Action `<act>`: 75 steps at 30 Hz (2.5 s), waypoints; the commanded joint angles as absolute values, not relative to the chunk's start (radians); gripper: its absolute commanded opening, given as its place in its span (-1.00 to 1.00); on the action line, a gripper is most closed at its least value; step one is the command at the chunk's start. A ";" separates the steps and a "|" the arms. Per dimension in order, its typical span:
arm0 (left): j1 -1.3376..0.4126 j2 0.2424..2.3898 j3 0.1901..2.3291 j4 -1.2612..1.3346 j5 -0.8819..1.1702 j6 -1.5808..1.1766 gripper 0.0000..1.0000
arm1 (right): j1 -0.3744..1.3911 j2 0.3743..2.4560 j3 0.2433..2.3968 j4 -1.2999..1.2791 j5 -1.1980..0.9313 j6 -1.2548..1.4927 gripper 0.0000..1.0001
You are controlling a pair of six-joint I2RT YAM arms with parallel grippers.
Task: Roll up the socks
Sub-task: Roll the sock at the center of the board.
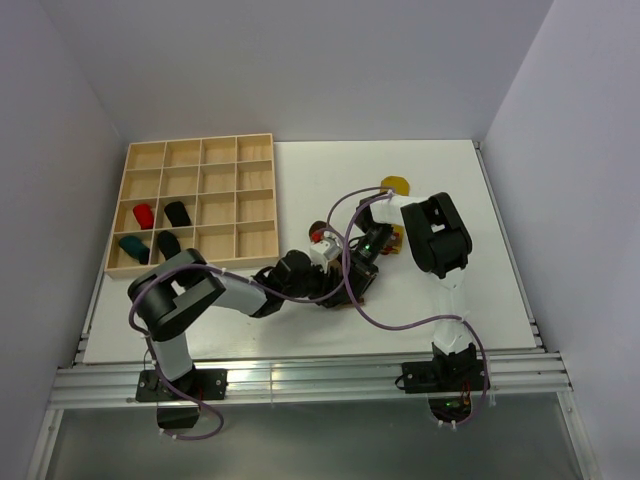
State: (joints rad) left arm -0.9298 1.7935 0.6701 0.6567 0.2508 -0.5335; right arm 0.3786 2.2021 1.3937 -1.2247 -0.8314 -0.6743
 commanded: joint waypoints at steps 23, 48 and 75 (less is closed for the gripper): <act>-0.836 1.917 0.557 0.721 0.462 -0.837 -0.99 | 0.313 1.994 1.356 -0.993 -0.753 -0.575 -0.04; -0.680 2.002 0.805 0.032 0.790 -0.827 -0.99 | 0.653 1.200 0.661 -0.342 -0.450 -0.758 0.21; -0.672 2.046 0.847 -0.048 0.818 -0.778 -0.99 | 0.989 1.361 0.632 -0.252 -0.210 -0.742 -0.03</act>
